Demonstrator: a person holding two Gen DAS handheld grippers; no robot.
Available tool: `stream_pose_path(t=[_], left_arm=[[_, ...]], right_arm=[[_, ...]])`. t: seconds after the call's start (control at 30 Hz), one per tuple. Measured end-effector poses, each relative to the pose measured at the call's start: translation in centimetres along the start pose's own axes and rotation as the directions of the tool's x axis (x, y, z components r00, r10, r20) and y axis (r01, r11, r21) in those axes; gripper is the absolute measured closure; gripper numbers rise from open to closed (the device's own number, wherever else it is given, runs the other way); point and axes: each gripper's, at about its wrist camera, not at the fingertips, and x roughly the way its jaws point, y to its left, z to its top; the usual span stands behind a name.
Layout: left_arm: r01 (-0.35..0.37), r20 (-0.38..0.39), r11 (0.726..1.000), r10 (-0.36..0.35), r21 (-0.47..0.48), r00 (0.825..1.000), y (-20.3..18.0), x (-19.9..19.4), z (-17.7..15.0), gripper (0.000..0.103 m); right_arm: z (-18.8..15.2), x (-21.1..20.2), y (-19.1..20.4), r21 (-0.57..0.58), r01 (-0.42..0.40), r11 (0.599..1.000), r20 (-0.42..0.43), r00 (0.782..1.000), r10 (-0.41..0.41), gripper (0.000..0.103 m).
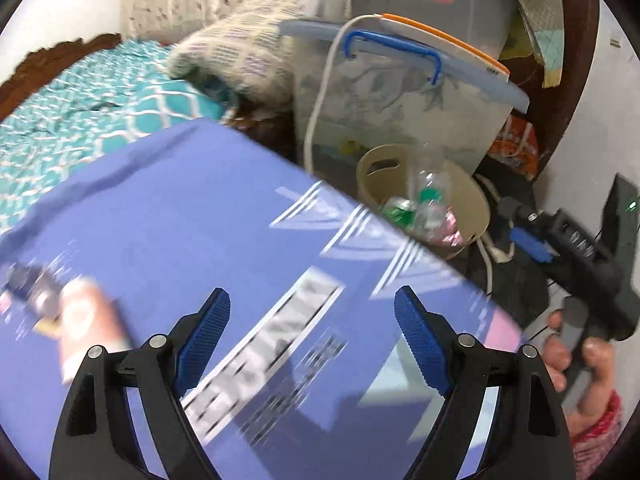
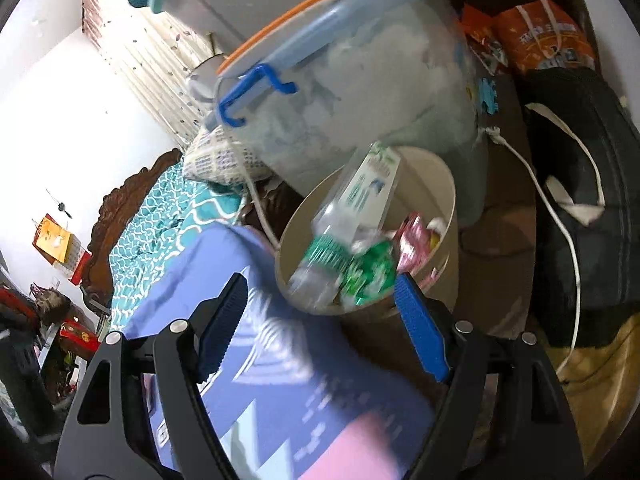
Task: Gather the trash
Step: 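Bring both open tools back to the table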
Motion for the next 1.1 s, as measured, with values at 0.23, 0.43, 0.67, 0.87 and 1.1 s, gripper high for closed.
stream_pose_path(t=[0.23, 0.43, 0.67, 0.87, 1.1], left_arm=[[-0.07, 0.037, 0.996, 0.071, -0.048, 0.997, 3.2, -4.0, -5.0, 0.017], [-0.064, 0.049, 0.995, 0.068, -0.079, 0.996, 4.8, -5.9, -7.1, 0.017], [-0.087, 0.036, 0.991, 0.091, -0.099, 0.995, 5.4, -6.0, -7.3, 0.017], [-0.079, 0.013, 0.992, 0.081, -0.102, 0.997, 5.2, -5.0, -6.5, 0.017], [-0.029, 0.001, 0.996, 0.029, -0.084, 1.0, 4.0, -4.7, -6.5, 0.017]], right_arm=[[-3.4, -2.2, 3.7, -0.038, 0.006, 0.999, 0.007, 1.0, -0.005, 0.026], [6.4, 2.1, 1.1, -0.039, 0.168, 0.985, 0.048, 0.985, -0.166, 0.029], [12.0, 12.8, -3.4, 0.108, 0.202, 0.973, -0.2, 0.964, -0.177, 0.032], [9.2, 15.5, -1.3, 0.007, 0.105, 0.994, -0.338, 0.936, -0.096, 0.031], [8.3, 14.0, -2.9, 0.086, 0.082, 0.993, -0.414, 0.91, -0.039, 0.033]])
